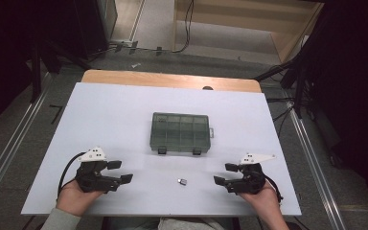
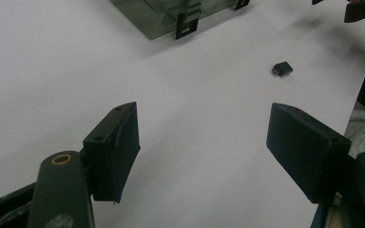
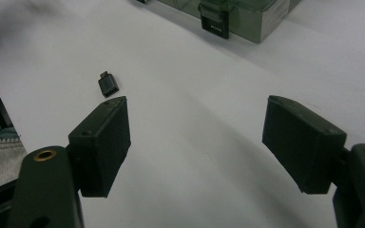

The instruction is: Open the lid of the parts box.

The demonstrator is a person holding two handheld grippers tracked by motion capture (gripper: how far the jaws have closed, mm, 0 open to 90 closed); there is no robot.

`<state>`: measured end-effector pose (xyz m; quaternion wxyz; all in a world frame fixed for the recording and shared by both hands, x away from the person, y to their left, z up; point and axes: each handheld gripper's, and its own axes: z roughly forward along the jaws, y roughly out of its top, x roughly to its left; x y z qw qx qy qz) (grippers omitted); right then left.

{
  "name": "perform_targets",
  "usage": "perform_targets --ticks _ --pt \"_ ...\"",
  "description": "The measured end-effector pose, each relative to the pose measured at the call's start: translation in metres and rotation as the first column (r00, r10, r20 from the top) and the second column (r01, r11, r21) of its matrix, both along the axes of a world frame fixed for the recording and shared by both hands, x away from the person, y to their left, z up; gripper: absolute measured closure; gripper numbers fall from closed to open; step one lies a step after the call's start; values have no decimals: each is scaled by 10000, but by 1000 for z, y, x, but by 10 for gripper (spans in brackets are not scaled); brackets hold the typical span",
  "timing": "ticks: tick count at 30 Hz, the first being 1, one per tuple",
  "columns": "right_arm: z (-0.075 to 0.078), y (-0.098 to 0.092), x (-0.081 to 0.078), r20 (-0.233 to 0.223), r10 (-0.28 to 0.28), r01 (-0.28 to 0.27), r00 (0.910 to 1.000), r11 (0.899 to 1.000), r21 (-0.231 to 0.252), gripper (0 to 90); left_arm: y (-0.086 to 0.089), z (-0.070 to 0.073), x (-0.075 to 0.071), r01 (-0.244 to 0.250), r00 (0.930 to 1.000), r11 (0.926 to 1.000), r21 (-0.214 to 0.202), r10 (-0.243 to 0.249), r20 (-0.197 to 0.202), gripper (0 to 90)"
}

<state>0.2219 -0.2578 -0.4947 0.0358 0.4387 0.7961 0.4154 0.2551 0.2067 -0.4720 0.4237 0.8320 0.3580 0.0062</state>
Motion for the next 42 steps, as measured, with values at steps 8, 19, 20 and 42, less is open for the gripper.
perform_targets --ticks 8,19,20,42 --pt "-1 -1 3 -124 4 -3 9999 9999 117 227 2 0 3 -103 9999 9999 -60 103 -38 268" --pt "-1 1 6 -192 66 -63 9998 9998 183 227 5 0 2 -355 9994 9992 -204 354 -49 272" --pt "-1 1 6 -192 66 -63 9998 9998 183 227 6 0 2 -370 9993 9991 -213 369 -72 272" --pt "0 -1 5 -223 -17 23 9998 9997 250 227 8 2 2 -563 9984 9979 -305 562 -54 272"
